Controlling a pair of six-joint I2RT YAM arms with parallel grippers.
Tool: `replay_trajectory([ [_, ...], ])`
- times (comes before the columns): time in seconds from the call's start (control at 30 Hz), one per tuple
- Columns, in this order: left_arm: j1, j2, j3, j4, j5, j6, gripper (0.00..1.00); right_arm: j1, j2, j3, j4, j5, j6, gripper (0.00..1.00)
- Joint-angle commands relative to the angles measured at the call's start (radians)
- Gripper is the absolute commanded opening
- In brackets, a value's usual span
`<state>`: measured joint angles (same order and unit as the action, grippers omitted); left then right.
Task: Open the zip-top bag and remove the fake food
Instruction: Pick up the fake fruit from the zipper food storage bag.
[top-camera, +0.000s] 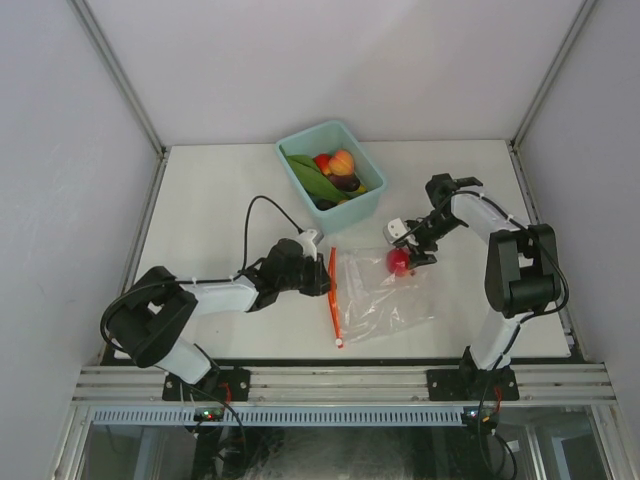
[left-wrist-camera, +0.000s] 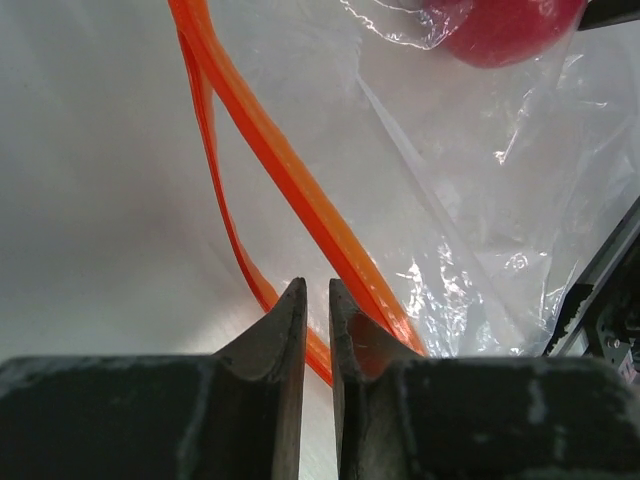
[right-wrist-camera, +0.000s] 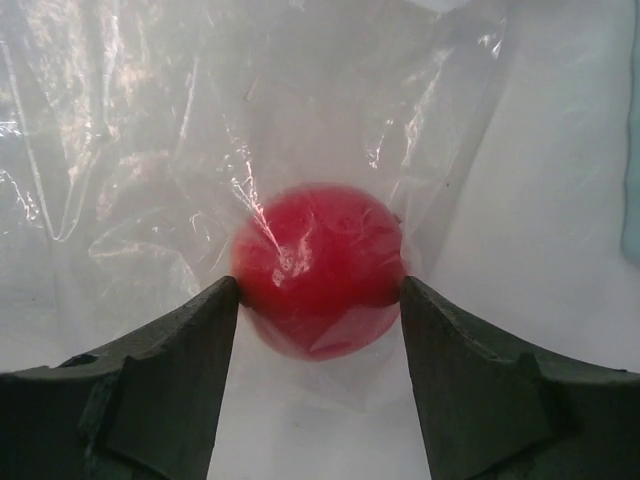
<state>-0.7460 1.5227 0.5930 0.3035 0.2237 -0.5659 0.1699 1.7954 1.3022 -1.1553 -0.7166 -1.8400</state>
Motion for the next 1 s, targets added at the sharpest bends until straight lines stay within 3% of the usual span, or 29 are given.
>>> replay_trajectory([
  [0.0,-0.006,-0.014,0.018,0.096,0.023,0.031,0.18,-0.021,0.004,-0.020,0.038,0.076,-0.001,0.67],
  [0.2,-0.007,0.001,0.023,0.128,0.046,0.044,0.19,-0.053,-0.014,-0.022,0.001,0.072,-0.047,0.74],
  [0.4,-0.009,0.011,0.034,0.146,0.060,0.050,0.19,-0.045,0.003,-0.051,0.061,0.107,-0.007,0.69],
  [0.7,-0.036,0.029,0.026,0.205,0.075,0.075,0.21,0.003,0.008,-0.067,0.113,0.104,0.062,0.37],
  [0.9,-0.053,0.043,0.013,0.257,0.067,0.098,0.25,0.067,-0.006,-0.067,0.112,0.036,0.126,0.05],
  [0.97,-0.058,0.041,-0.001,0.284,0.059,0.111,0.26,0.092,-0.011,-0.067,0.106,0.010,0.146,0.00],
])
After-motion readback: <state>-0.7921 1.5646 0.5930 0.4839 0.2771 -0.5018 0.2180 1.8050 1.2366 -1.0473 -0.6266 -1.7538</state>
